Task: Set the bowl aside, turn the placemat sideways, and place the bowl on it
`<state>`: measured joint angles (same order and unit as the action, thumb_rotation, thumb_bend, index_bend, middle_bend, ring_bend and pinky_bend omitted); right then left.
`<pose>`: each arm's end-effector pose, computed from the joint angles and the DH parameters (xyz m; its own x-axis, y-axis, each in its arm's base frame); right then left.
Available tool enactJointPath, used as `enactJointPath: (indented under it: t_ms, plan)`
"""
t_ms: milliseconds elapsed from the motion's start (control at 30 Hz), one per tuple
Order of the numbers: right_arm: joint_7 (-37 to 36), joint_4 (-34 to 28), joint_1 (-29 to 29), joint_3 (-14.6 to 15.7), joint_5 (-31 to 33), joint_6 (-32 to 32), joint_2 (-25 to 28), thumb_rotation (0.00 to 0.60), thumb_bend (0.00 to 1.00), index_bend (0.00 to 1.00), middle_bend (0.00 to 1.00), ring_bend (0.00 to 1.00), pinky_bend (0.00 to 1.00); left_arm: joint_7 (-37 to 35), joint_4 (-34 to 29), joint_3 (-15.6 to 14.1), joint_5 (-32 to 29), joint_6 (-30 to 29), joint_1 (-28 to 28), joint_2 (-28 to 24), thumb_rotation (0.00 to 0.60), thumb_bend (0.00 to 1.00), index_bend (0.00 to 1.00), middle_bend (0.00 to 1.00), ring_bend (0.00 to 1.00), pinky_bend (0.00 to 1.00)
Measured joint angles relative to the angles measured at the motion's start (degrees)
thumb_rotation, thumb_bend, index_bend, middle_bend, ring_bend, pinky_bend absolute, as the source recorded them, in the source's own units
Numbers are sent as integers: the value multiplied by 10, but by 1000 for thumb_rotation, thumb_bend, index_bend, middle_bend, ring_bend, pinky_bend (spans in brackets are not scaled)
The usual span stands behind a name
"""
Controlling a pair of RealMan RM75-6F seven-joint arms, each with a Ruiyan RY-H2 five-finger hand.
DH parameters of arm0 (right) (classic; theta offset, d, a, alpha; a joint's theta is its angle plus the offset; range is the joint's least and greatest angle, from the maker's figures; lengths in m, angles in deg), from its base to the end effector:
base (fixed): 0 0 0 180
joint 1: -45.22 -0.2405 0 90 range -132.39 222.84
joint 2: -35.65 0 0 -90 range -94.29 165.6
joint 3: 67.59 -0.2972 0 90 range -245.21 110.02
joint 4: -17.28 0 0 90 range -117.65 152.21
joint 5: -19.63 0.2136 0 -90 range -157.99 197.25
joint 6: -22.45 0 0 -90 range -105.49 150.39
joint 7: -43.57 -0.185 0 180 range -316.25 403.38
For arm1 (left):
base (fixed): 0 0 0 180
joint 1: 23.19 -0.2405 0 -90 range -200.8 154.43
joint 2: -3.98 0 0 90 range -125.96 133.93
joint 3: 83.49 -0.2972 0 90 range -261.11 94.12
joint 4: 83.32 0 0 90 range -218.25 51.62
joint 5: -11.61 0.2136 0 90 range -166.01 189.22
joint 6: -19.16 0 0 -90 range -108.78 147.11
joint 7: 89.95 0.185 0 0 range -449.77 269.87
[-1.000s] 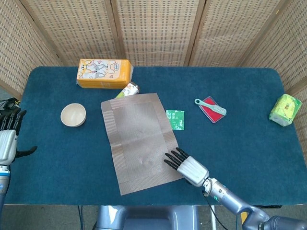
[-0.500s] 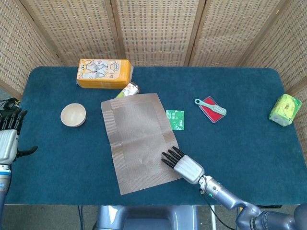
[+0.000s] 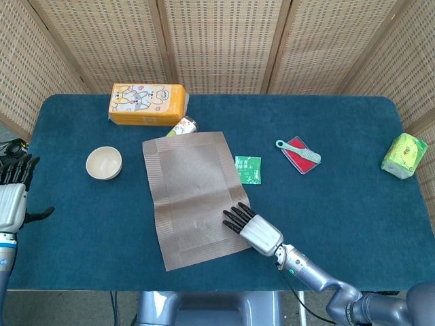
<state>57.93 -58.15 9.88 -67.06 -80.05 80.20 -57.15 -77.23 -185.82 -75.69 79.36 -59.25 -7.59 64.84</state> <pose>-0.1855 -0.3171 -0.0865 0.6756 -0.1025 0.7301 -0.5378 -0.7459 0.3929 -0.3165 0.2975 0.1866 0.4313 0.0165 0.9021 0.8980 0.0887 -0.4310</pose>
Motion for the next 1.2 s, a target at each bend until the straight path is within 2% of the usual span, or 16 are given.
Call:
enactJointPath:
  t_ms: [133, 233, 467, 667, 733, 1000, 1200]
  plan:
    - [-9, 5, -9, -2, 1, 5, -6, 600, 592, 161, 0, 0, 0, 1, 0, 0, 3, 3, 0, 1, 600, 0, 0, 0, 0, 0]
    - [-8, 5, -12, 0, 4, 3, -7, 600, 657, 200, 0, 0, 0, 1, 0, 0, 4, 3, -1, 1, 600, 0, 0, 0, 0, 0]
    - [-4, 6, -15, 6, 9, 1, -7, 600, 696, 348, 0, 0, 0, 2, 0, 1, 6, 6, -1, 1, 600, 0, 0, 0, 0, 0]
    - [-8, 7, -18, 9, 8, 7, -8, 600, 701, 589, 0, 0, 0, 1, 0, 2, 7, 7, -2, 1, 600, 0, 0, 0, 0, 0]
    - [-11, 7, -19, 10, 5, 11, -8, 600, 701, 641, 0, 0, 0, 2, 0, 2, 7, 8, -2, 1, 600, 0, 0, 0, 0, 0]
    - [-25, 0, -16, 39, -37, 48, 20, 600, 705, 670, 0, 0, 0, 8, 0, 1, 9, 12, -1, 4, 600, 0, 0, 0, 0, 0]
    - [-11, 1, -6, 83, -101, 100, 95, 600, 708, 673, 0, 0, 0, 10, 1, 2, 6, 16, 1, 5, 600, 0, 0, 0, 0, 0]
